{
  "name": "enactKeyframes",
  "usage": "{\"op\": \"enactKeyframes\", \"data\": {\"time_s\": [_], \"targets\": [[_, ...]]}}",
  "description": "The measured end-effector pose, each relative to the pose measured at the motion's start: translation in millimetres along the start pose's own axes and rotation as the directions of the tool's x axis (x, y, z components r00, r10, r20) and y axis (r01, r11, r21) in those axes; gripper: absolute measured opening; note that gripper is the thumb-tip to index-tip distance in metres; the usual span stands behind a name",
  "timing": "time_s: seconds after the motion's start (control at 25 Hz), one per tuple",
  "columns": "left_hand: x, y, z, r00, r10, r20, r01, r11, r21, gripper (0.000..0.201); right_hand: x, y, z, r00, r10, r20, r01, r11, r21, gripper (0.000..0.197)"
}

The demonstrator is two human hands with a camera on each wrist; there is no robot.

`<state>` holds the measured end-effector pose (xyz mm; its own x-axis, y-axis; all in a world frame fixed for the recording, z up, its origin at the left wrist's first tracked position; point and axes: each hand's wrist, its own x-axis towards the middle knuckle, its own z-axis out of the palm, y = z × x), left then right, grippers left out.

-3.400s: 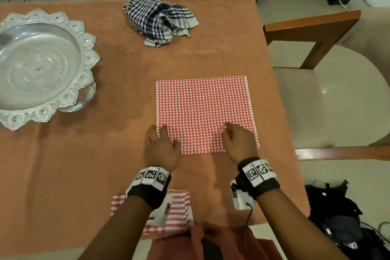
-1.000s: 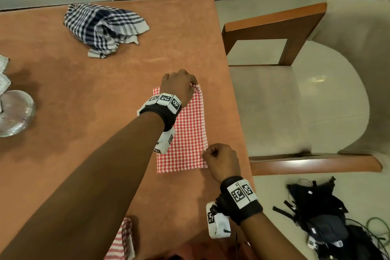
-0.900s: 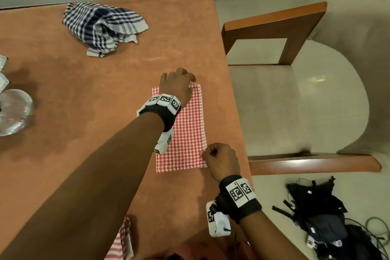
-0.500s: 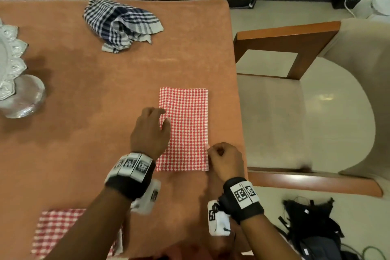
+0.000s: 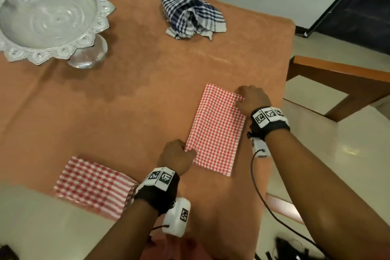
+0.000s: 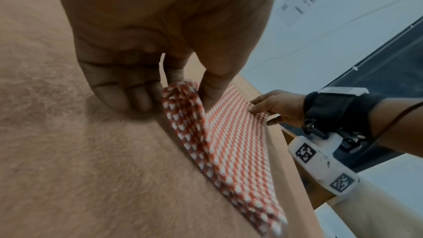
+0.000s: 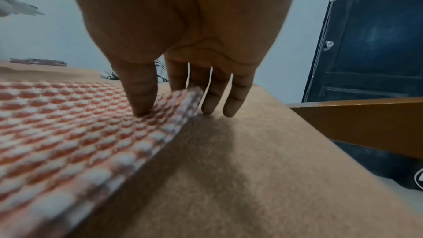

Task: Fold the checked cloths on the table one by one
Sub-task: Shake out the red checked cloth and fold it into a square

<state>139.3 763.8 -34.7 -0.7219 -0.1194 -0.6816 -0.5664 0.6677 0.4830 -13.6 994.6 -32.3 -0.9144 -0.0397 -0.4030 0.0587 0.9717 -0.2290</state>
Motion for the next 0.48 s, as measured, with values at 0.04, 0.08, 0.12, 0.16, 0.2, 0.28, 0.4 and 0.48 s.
{"op": "enactKeyframes", "data": {"time_s": [0.04,0.08,0.12,0.16,0.2,0.28,0.4,0.48], "targets": [[-1,2,-2,1.000,0.005,-0.001,-0.005,0.999,-0.037,0.029,0,-2,-1,0.999,0.025,0.033,-0.026,0.999,0.019,0.036],[-2,4,-6,1.000,0.012,-0.008,-0.013,0.996,-0.083,0.027,-2,-2,-2,0.995,0.061,0.073,-0.066,0.995,0.070,0.036],[-2,7,-13,0.999,0.031,-0.031,-0.035,0.990,-0.135,0.026,-6,-1,-4,0.988,0.104,0.114,-0.119,0.984,0.135,0.034],[-1,10,-23,0.996,0.052,-0.075,-0.065,0.981,-0.183,0.023,-13,1,-4,0.980,0.141,0.141,-0.169,0.962,0.214,0.027],[3,15,-33,0.987,0.075,-0.141,-0.105,0.972,-0.212,0.021,-25,3,-5,0.973,0.179,0.146,-0.216,0.928,0.304,0.019],[16,27,-57,0.952,0.109,-0.286,-0.181,0.954,-0.239,0.025,-58,7,7,0.960,0.237,0.147,-0.278,0.810,0.517,0.016],[46,40,-78,0.946,0.149,-0.288,-0.214,0.954,-0.210,0.050,-117,0,50,0.939,0.253,0.232,-0.342,0.633,0.695,0.009],[58,37,-75,0.966,0.179,-0.187,-0.190,0.981,-0.047,0.061,-137,-6,79,0.917,0.319,0.242,-0.394,0.613,0.685,0.015]]}}
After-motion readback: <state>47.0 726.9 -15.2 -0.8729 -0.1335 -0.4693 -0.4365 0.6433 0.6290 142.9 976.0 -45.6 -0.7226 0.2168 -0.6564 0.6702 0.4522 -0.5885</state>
